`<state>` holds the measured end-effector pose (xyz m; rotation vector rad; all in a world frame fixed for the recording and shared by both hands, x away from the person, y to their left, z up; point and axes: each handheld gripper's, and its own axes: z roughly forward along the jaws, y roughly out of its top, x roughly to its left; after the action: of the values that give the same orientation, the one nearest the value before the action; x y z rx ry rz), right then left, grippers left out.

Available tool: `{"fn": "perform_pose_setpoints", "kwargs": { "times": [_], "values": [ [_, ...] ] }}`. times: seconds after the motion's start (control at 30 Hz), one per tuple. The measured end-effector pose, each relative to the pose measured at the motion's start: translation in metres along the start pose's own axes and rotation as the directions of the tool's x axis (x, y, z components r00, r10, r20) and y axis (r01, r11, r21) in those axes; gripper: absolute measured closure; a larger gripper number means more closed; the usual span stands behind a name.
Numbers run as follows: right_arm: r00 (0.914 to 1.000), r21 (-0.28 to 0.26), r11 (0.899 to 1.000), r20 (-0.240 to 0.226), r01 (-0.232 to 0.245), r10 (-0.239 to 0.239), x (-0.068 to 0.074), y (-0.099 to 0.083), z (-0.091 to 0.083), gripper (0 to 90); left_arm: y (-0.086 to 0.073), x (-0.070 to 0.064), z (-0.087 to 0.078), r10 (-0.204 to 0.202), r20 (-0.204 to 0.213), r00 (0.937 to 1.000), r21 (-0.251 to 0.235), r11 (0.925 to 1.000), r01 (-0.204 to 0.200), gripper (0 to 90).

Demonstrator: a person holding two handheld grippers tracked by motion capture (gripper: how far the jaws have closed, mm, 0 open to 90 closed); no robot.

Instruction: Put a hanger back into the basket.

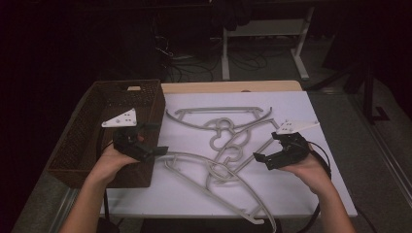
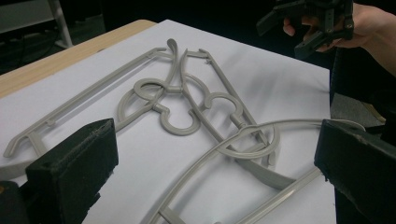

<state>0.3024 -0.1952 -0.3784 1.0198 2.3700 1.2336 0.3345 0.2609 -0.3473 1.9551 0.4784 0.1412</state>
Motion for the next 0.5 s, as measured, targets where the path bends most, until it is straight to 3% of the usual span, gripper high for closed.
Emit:
{"fn": "perform_pose_setpoints", "kwargs": {
  "times": [0.3,0.5],
  "values": [
    [1.0,0.013,1.0,0.003,-0.007,0.007,0.001,-0.003,-0.001,2.1,0.001,-0.001,0.001,0.003,-0.007,1.0,0.019,0.9998,-0.003,0.0],
    [0.9997,0.084,0.996,-0.025,0.005,-0.003,0.006,-0.008,0.011,6.9,0.002,-0.001,-0.001,0.007,-0.015,0.9999,0.047,0.9989,-0.006,0.0]
  ]
}}
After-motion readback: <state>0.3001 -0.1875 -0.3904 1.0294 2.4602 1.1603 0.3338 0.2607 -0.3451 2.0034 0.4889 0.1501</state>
